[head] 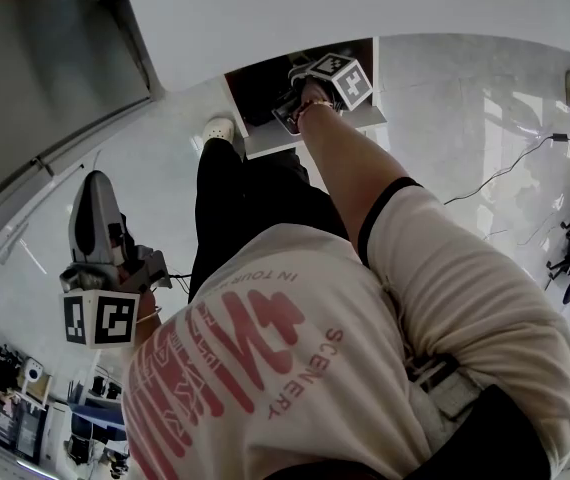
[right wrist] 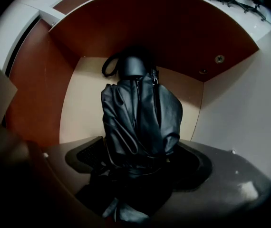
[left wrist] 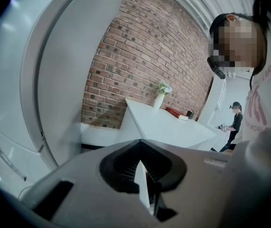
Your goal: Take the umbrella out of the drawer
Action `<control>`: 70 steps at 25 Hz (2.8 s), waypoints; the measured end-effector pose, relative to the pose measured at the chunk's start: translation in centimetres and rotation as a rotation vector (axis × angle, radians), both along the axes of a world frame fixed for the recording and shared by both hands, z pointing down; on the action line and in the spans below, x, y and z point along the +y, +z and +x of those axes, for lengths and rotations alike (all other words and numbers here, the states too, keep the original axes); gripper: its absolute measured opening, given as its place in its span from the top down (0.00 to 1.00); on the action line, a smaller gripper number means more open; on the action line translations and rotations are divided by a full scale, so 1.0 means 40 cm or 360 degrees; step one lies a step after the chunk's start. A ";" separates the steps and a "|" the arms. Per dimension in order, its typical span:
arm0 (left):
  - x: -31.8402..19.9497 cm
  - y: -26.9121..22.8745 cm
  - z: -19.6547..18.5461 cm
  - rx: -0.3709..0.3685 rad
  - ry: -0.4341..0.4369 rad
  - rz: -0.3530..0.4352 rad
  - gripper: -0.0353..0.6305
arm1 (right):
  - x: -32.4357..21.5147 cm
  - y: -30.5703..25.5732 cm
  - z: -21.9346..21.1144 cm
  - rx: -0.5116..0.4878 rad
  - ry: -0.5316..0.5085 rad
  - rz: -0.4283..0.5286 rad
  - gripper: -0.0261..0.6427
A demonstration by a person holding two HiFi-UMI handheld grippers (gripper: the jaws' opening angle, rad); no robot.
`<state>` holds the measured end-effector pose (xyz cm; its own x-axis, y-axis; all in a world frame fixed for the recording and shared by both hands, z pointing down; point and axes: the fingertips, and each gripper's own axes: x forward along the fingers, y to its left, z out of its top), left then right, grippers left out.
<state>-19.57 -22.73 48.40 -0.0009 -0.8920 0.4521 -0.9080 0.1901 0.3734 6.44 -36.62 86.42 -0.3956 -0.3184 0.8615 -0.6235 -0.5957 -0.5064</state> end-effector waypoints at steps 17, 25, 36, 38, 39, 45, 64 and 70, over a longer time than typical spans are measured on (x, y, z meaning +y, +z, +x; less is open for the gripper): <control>0.025 0.032 0.014 0.0073 -0.0086 -0.0046 0.94 | 0.003 -0.008 -0.026 0.0062 0.0011 -0.0018 0.30; 0.039 0.066 0.004 0.0127 -0.0100 -0.0060 0.94 | -0.006 -0.002 -0.029 0.0078 0.0046 0.0001 0.32; 0.042 0.029 -0.014 0.0132 -0.0044 0.0001 0.94 | 0.031 -0.008 -0.007 0.0013 0.0074 -0.0061 0.55; 0.048 0.016 -0.020 0.0127 -0.0038 0.0010 0.94 | 0.038 -0.020 -0.007 0.0013 0.0083 -0.0062 0.55; 0.049 0.011 -0.024 0.0128 -0.0041 0.0016 0.94 | 0.039 -0.026 -0.009 0.0014 0.0086 -0.0065 0.55; 0.045 0.005 -0.039 0.0139 -0.0065 0.0048 0.94 | 0.042 -0.035 -0.003 0.0033 0.0095 -0.0070 0.56; 0.048 -0.131 -0.013 0.0123 -0.0048 0.0264 0.94 | 0.080 -0.186 0.057 0.0087 0.0109 -0.0012 0.57; 0.041 -0.171 -0.002 0.0091 -0.0005 0.0341 0.94 | 0.089 -0.238 0.086 0.0081 0.0097 0.0024 0.57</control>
<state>-19.66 -21.10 41.56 0.0165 -0.9676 0.2518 -0.8836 0.1038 0.4567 9.87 -33.07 76.92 -0.3312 -0.3535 0.8748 -0.6114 -0.6258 -0.4843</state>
